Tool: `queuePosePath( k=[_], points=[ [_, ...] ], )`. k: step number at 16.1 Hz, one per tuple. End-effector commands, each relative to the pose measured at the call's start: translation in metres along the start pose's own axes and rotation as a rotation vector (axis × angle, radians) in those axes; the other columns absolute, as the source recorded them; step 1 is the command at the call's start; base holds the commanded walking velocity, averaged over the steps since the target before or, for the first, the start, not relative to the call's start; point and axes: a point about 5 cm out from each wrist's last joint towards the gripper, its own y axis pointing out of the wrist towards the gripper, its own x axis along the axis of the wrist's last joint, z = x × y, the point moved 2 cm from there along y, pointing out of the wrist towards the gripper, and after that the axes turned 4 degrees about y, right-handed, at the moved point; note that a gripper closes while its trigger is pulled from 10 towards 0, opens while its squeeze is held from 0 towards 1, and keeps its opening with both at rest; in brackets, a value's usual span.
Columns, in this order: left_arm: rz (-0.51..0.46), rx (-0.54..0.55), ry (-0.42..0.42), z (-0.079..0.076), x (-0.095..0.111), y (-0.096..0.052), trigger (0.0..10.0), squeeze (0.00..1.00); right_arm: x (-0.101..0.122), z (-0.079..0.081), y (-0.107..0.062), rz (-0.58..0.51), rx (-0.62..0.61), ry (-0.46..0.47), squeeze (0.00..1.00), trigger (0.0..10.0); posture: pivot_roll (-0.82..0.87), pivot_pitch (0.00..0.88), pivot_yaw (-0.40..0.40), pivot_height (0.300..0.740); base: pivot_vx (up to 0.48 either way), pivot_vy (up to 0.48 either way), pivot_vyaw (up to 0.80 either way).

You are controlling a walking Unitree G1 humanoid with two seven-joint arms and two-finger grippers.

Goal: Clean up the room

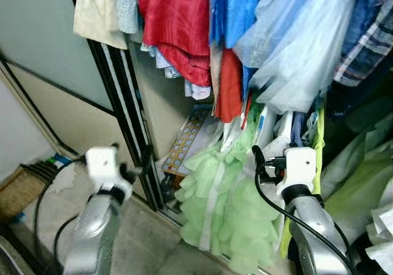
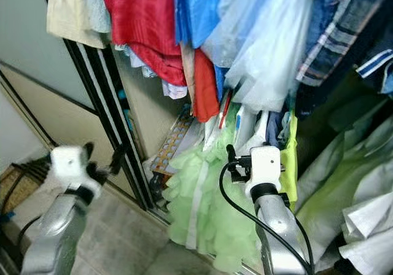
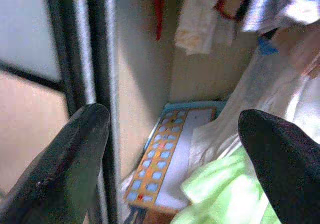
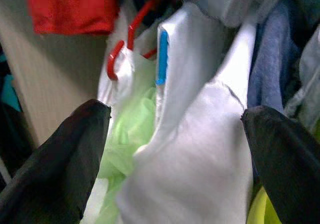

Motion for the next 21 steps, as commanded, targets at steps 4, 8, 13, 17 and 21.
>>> queuePosePath(
  k=[4, 8, 13, 17, 21],
  points=[
    [0.037, 0.098, 0.016, 0.027, -0.015, -0.018, 10.0, 0.0, -0.006, -0.012, -0.009, 0.013, -0.011, -0.032, 0.0, 10.0, -0.11, 0.0, 0.055, 0.74, 0.0, 0.0, 0.0],
    [0.055, 0.15, 0.005, 0.034, -0.029, -0.037, 10.0, 0.0, -0.006, -0.012, -0.008, 0.021, 0.051, -0.06, 0.0, 10.0, -0.09, 0.0, -0.008, 0.74, 0.0, 0.0, 0.0],
    [0.0, 0.147, -0.001, 0.031, -0.009, -0.026, 10.0, 0.0, 0.009, -0.008, 0.006, -0.016, 0.081, -0.057, 0.0, 10.0, -0.07, 0.0, -0.011, 0.74, 0.0, 0.0, 0.0],
    [-0.013, 0.182, -0.058, 0.036, 0.005, -0.031, 10.0, 0.0, 0.015, -0.016, 0.0, -0.011, 0.05, -0.03, 0.0, 10.0, -0.07, 0.0, -0.023, 0.74, 0.0, 0.0, 0.0],
    [-0.053, 0.156, -0.077, 0.023, 0.017, -0.028, 10.0, 0.0, 0.033, -0.015, 0.011, -0.046, 0.073, -0.033, 0.0, 10.0, -0.08, 0.0, -0.04, 0.74, 0.0, 0.0, 0.0]
  ],
)
